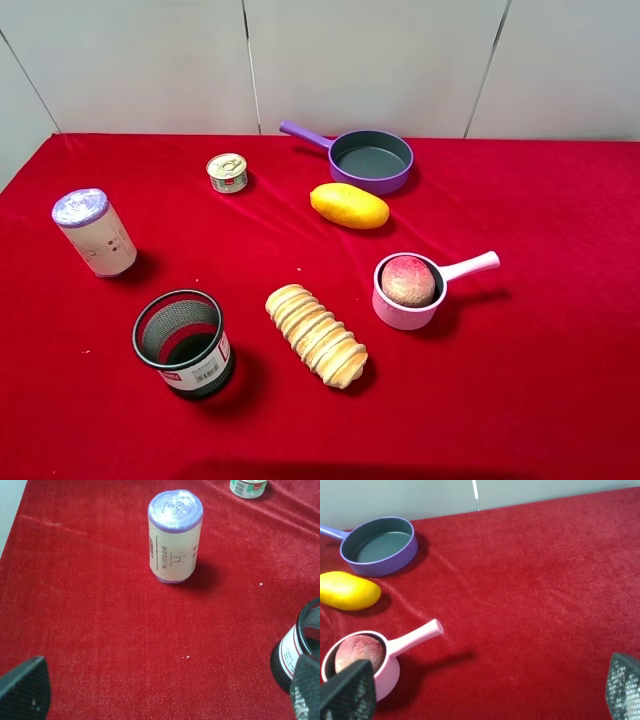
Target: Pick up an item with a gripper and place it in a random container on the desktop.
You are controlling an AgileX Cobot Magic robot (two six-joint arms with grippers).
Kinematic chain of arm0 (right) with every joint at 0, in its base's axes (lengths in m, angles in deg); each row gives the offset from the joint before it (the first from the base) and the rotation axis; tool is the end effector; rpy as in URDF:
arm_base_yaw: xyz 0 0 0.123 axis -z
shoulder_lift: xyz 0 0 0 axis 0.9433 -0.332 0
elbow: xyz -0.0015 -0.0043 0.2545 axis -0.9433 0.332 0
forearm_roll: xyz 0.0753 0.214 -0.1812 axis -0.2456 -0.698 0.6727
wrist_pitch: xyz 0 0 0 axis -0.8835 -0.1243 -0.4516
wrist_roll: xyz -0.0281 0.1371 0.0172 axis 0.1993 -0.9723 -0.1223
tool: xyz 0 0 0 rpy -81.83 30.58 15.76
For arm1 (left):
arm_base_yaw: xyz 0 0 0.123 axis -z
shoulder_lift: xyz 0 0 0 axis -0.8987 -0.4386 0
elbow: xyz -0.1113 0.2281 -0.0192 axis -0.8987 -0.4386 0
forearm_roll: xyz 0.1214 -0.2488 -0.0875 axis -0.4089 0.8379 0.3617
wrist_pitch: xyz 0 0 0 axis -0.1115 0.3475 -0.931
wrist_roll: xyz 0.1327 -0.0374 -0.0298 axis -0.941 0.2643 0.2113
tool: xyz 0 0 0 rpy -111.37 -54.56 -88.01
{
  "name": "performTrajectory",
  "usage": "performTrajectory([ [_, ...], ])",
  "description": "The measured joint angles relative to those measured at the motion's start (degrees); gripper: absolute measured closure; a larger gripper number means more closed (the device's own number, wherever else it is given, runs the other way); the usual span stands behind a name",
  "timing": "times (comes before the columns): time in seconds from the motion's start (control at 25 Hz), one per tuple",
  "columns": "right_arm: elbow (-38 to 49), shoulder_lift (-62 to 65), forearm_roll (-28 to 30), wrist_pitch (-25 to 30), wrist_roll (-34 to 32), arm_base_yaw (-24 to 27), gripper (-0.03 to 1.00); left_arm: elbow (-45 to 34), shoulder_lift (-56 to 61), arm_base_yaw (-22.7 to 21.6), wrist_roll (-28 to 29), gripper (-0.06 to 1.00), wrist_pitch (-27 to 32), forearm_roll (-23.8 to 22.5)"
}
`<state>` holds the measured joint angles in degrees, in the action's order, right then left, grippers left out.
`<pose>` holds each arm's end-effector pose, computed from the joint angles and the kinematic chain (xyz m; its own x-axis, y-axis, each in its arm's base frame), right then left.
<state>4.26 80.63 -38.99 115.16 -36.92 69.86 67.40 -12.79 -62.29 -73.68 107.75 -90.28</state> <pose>0.1062 0.0043 0.2798 -0.4118 0.0912 -0.9067 0.0081 0.9953 0.0964 0.1051 0.0039 0.2706 -0.4595 0.0326 -0.8876 -0.0059 0.9992 0.0398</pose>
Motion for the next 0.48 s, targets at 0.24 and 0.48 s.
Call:
performTrajectory([
  [0.24,0.00,0.00,0.00,0.00,0.00,0.00,0.28,0.00,0.00,0.00,0.00,-0.01,0.00,0.00],
  [0.48,0.00,0.00,0.00,0.00,0.00,0.00,0.28,0.00,0.00,0.00,0.00,-0.01,0.00,0.00],
])
